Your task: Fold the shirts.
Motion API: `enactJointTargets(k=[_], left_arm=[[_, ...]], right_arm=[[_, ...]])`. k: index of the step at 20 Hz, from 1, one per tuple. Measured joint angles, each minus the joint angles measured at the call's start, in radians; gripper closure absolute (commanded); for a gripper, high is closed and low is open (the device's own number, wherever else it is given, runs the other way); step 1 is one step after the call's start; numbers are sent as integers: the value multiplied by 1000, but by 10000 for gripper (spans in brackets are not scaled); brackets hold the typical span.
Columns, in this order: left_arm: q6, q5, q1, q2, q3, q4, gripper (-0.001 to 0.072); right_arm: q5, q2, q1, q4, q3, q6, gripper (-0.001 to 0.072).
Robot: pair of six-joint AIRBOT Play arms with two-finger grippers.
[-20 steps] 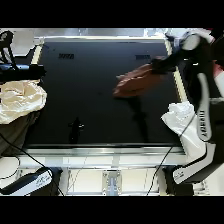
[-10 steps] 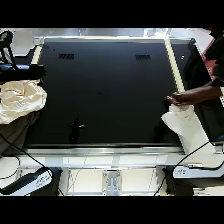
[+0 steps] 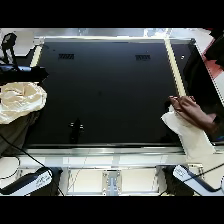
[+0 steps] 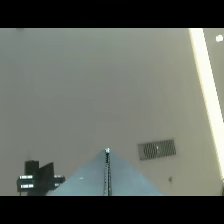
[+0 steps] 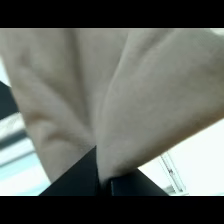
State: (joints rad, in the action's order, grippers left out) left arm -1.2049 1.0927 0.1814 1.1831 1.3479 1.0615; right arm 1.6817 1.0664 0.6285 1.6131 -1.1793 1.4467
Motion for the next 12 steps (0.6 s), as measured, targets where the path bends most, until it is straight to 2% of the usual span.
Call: enactJointTargets(k=[5,6,8,9,12], left_arm=[[0,38,0,0,0,0,693],[0,42,0,0,0,0,693],[0,47,0,0,0,0,693],[0,50,0,0,0,0,693],[0,52,0,0,0,0,693]], right_arm=[[-117,-129,6,142,331,-3,690],[-134,-137,7,158,360,2,622],[-158,-149,7,185,396,23,341],[-156,-153,7,194,401,31,284],[-98,-160,7,204,350,47,283]])
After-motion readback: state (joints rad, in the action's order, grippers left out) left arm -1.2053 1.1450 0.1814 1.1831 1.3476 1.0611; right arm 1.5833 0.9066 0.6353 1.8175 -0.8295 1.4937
